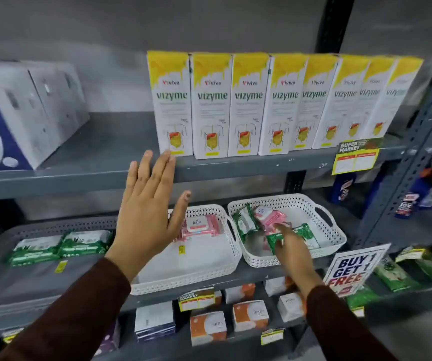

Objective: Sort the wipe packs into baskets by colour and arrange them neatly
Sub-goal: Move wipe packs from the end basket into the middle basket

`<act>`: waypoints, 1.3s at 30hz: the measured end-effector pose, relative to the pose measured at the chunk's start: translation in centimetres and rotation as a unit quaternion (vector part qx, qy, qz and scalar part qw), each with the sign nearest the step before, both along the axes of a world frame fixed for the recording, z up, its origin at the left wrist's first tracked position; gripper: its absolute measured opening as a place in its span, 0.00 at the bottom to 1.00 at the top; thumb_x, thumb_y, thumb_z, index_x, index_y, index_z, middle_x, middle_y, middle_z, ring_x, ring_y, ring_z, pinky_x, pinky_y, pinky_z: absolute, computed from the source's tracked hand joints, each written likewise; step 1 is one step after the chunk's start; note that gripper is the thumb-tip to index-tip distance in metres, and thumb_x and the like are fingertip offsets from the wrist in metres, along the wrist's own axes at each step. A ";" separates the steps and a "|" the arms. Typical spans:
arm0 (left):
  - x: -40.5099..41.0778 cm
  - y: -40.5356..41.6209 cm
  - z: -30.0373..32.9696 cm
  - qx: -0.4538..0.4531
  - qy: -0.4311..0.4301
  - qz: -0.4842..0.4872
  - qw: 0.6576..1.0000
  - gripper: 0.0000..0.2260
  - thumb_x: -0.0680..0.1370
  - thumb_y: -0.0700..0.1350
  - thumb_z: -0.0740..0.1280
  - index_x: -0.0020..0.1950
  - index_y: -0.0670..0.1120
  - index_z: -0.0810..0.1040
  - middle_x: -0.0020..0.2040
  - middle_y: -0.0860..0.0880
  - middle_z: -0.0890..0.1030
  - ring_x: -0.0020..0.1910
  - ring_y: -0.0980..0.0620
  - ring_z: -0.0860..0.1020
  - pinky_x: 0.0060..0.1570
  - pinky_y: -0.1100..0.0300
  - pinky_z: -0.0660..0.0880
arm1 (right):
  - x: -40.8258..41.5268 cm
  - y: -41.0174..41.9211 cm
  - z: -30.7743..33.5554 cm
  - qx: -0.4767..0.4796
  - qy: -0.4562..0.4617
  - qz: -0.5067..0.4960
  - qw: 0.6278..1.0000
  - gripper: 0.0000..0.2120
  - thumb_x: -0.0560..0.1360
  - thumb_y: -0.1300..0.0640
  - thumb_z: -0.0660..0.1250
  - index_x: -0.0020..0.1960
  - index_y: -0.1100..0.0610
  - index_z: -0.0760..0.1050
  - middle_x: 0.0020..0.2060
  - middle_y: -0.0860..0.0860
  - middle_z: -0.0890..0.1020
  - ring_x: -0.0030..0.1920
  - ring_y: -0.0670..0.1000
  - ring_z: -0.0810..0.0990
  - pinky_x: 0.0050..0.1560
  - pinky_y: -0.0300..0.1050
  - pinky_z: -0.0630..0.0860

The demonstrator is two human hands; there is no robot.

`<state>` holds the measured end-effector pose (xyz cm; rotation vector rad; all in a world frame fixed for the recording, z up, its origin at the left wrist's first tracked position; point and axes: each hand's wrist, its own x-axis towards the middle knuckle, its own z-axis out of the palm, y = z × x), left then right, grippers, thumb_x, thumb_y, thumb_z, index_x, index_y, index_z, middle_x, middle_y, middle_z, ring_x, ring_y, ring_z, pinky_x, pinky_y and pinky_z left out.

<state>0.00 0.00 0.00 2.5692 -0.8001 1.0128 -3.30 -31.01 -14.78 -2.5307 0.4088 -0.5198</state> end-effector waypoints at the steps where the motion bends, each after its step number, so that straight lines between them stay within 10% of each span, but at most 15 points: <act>1: 0.1 -0.7 0.3 -0.007 -0.019 -0.007 1.000 0.28 0.82 0.55 0.50 0.76 0.39 0.60 0.77 0.42 0.62 0.77 0.42 0.53 0.76 0.44 0.48 | 0.9 -1.7 0.3 -0.017 0.062 -0.008 0.998 0.24 0.74 0.69 0.64 0.66 0.52 0.73 0.51 0.56 0.84 0.40 0.50 0.82 0.39 0.41 0.77; 6: 0.9 -3.9 0.6 -0.046 -0.066 -0.028 0.996 0.23 0.82 0.50 0.55 0.71 0.38 0.70 0.71 0.41 0.71 0.73 0.42 0.66 0.73 0.41 0.58 | 5.7 -7.9 1.6 -0.108 0.319 0.052 0.940 0.32 0.71 0.68 0.66 0.66 0.39 0.71 0.67 0.46 0.76 0.67 0.53 0.73 0.72 0.59 0.55; 13: 0.3 -6.1 -2.9 -0.044 -0.054 -0.003 0.998 0.28 0.81 0.49 0.57 0.77 0.37 0.57 0.78 0.41 0.56 0.78 0.39 0.50 0.75 0.41 0.47 | 9.4 -9.7 1.7 -0.173 0.436 0.104 0.877 0.34 0.59 0.53 0.81 0.63 0.51 0.73 0.59 0.48 0.81 0.62 0.54 0.76 0.67 0.59 0.57; 18: -1.1 -7.4 -14.6 0.045 0.164 0.014 0.985 0.30 0.83 0.58 0.49 0.79 0.43 0.45 0.80 0.45 0.45 0.78 0.44 0.44 0.75 0.50 0.43 | 9.6 -10.7 1.2 -0.118 0.394 0.115 0.904 0.31 0.54 0.54 0.83 0.55 0.52 0.77 0.49 0.50 0.82 0.48 0.52 0.81 0.54 0.46 0.77; 25: -0.7 -8.4 -22.9 0.136 0.267 0.064 0.952 0.30 0.83 0.61 0.45 0.78 0.43 0.57 0.78 0.47 0.56 0.78 0.45 0.51 0.72 0.50 0.47 | 7.8 -10.3 3.5 0.148 0.163 0.109 0.969 0.20 0.60 0.55 0.82 0.47 0.51 0.75 0.43 0.49 0.82 0.42 0.52 0.82 0.49 0.50 0.80; 36: -2.0 -5.8 -23.5 0.117 0.253 0.040 0.960 0.27 0.83 0.57 0.51 0.79 0.45 0.54 0.80 0.50 0.54 0.78 0.49 0.49 0.73 0.50 0.50 | 7.1 2.1 4.2 0.443 0.108 0.128 0.881 0.33 0.66 0.55 0.79 0.67 0.49 0.67 0.52 0.43 0.76 0.41 0.42 0.78 0.40 0.39 0.78; 39: -2.3 -3.6 -23.5 0.107 0.248 0.055 0.961 0.28 0.83 0.57 0.52 0.79 0.45 0.55 0.79 0.49 0.55 0.78 0.49 0.50 0.73 0.50 0.51 | 7.6 4.7 2.4 0.487 0.103 0.095 0.862 0.24 0.65 0.54 0.79 0.57 0.53 0.73 0.50 0.47 0.81 0.46 0.48 0.81 0.45 0.47 0.78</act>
